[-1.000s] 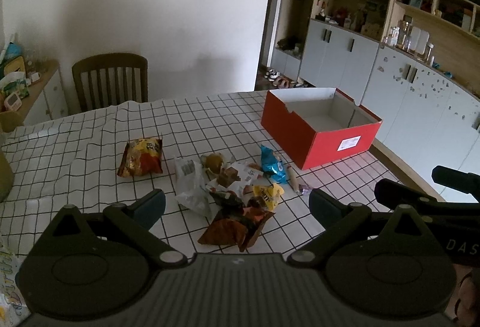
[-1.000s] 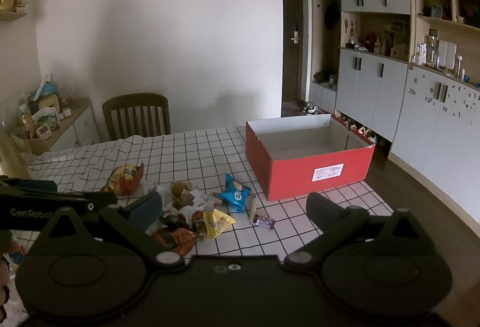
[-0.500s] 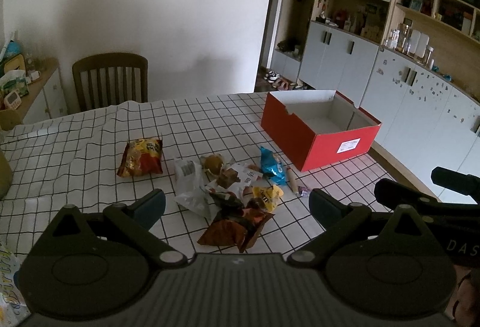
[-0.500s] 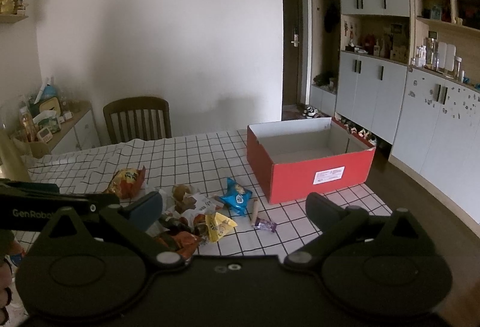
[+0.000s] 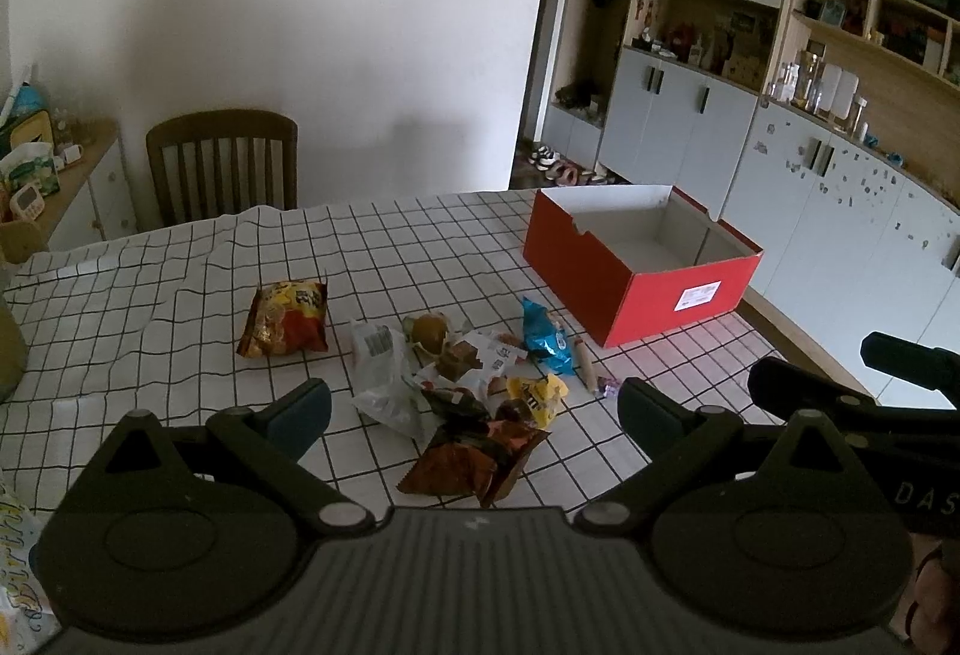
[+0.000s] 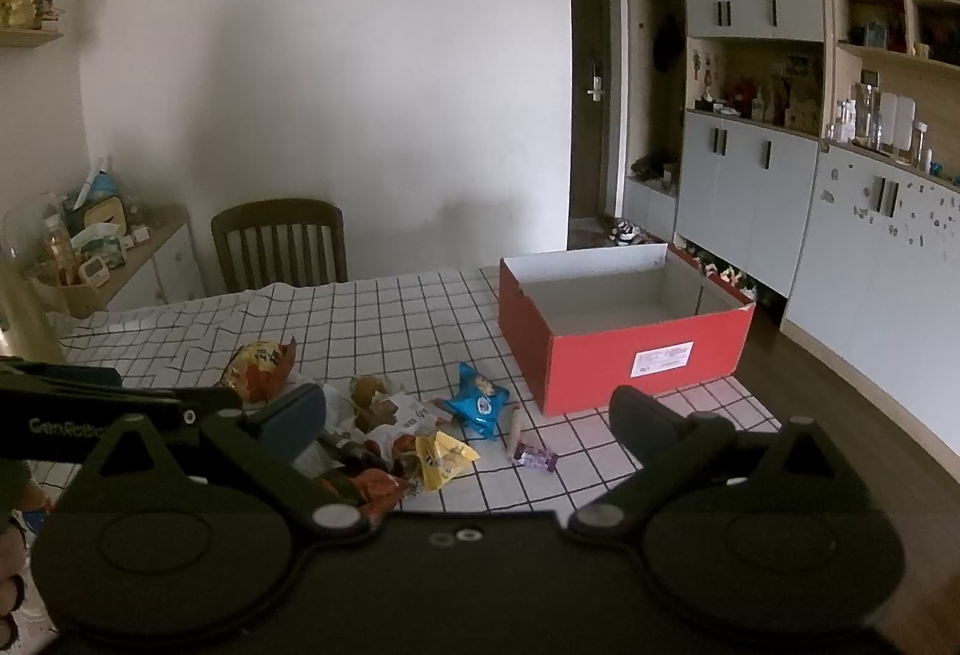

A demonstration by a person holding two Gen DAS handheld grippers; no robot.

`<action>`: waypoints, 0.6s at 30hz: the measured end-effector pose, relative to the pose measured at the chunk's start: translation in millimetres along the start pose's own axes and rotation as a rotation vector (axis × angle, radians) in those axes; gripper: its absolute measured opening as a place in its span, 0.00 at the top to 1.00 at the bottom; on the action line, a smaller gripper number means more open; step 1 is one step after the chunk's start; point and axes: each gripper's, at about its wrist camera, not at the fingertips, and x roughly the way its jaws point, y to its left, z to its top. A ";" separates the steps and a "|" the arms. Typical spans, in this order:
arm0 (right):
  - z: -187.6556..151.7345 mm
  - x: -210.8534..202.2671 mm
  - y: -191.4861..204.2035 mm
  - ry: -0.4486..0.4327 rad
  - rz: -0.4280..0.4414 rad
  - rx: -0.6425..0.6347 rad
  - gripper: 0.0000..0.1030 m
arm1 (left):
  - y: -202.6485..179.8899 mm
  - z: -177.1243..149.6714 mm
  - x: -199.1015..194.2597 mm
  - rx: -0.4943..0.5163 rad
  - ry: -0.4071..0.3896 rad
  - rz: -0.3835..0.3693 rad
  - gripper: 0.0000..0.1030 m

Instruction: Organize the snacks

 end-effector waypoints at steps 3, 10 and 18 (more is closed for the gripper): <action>0.3 -0.1 0.2 -0.001 0.001 0.001 0.02 | -1.2 0.2 -1.3 0.002 -0.006 0.001 0.01; 1.5 -1.8 -0.2 -0.013 0.009 -0.004 0.03 | -2.0 -0.4 -2.6 0.005 -0.017 0.007 0.01; 2.4 -1.0 0.1 -0.009 0.014 -0.004 0.03 | -1.9 -1.5 -2.2 0.008 -0.014 0.006 0.01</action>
